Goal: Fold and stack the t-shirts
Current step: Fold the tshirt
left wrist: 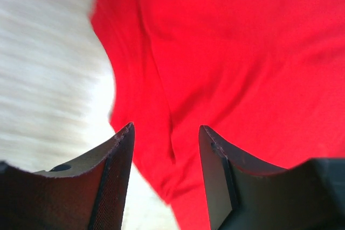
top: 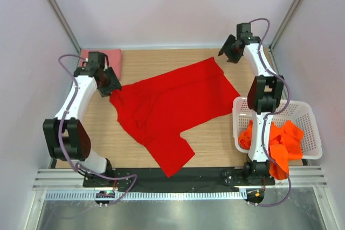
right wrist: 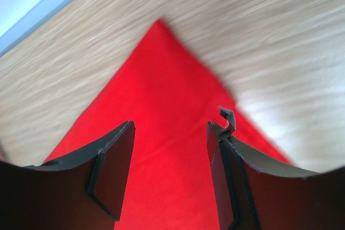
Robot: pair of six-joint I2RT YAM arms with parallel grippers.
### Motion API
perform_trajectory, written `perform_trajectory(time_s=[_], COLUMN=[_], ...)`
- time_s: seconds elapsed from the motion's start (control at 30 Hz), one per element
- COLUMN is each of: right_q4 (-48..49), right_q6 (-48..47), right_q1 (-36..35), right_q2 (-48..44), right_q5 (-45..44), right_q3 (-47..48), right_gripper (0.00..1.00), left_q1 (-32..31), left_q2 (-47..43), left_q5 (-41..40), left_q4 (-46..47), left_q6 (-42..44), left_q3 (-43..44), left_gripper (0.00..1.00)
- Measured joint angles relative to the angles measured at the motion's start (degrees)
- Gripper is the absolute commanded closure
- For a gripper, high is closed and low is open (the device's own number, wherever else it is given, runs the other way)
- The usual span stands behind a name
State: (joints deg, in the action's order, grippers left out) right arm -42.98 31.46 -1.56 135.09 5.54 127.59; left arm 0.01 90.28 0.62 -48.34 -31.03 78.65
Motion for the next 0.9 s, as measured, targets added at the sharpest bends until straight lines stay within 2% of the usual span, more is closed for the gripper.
perform_trajectory(time_s=[0.07, 0.23, 0.37, 0.5, 0.63, 0.9], right_q4=[-0.68, 0.22, 2.51, 3.87, 3.98, 4.63], right_q6=[-0.39, -2.12, -3.17, -3.04, -2.84, -2.86], right_q1=[-1.46, -10.67, -21.27, -28.65, -31.39, -32.09], right_q2=[-5.27, -17.53, -25.38, -29.79, -30.73, -33.81], right_q5=[0.68, 3.67, 6.78, 9.46, 10.38, 11.04], right_q3=[-3.17, -13.14, -25.27, -37.0, -43.47, -48.26], right_gripper=[0.38, 0.39, 0.4, 0.42, 0.45, 0.47], left_q1=[-3.67, -12.85, -15.37, -16.26, -16.26, -16.31], left_q2=[-2.97, -6.21, -7.72, -8.98, -8.55, -2.23], left_q5=[0.37, 1.18, 1.11, 1.29, 2.05, 4.35], left_q4=[-0.85, -2.54, -2.95, -2.54, -0.85, 3.54], left_q6=[-0.04, -1.75, -3.76, -5.27, -6.34, -7.26], left_q3=[-3.32, -12.35, -18.62, -22.49, -23.47, -22.71], left_gripper=[0.44, 0.46, 0.48, 0.51, 0.51, 0.53])
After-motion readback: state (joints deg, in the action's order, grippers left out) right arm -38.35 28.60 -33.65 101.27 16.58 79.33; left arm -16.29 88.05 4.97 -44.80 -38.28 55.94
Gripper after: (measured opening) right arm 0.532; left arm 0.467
